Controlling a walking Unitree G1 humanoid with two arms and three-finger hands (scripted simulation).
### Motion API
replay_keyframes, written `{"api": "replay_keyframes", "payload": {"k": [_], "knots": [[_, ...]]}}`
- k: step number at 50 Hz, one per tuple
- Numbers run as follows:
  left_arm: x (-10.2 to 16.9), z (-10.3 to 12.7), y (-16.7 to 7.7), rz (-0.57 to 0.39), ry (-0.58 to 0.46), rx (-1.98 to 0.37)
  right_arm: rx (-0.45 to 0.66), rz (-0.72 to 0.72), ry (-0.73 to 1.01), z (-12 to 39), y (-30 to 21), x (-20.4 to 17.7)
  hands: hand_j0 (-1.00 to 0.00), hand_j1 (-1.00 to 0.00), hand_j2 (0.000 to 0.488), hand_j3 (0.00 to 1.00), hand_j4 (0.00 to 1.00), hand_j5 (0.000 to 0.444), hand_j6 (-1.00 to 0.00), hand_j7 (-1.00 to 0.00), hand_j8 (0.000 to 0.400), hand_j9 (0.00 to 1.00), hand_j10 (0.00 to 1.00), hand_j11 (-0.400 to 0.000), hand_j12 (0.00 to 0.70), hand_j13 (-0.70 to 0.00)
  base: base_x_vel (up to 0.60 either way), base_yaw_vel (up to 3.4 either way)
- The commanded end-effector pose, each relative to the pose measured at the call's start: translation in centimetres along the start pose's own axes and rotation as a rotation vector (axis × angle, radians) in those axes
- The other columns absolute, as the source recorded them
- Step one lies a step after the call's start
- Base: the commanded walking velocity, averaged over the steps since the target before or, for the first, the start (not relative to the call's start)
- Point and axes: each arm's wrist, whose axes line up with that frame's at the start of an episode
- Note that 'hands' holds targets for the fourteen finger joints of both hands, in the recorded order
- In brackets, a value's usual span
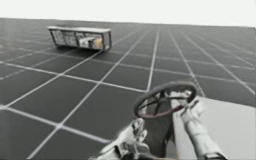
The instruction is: Pick up and drop off the object
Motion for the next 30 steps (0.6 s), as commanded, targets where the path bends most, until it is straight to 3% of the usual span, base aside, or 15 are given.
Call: {"api": "replay_keyframes", "payload": {"k": [1, 30], "knots": [[-0.22, -0.02, 0.36, -0.007, -0.016, -0.017, -0.008, 0.019, -0.023, 0.54, 0.94, -0.48, 0.00, 0.00, 0.000, 1.00, 1.00, 0.000, 0.00, 0.00, 0.000, 1.00, 1.00, -0.400, 0.000, -0.700, 0.51, 0.18], [-0.22, -0.02, 0.36, -0.007, -0.016, -0.017, -0.008, 0.019, -0.023, 0.54, 0.94, -0.48, 0.00, 0.00, 0.000, 1.00, 1.00, 0.000, 0.00, 0.00, 0.000, 1.00, 1.00, -0.400, 0.000, -0.700, 0.53, 0.14]]}}
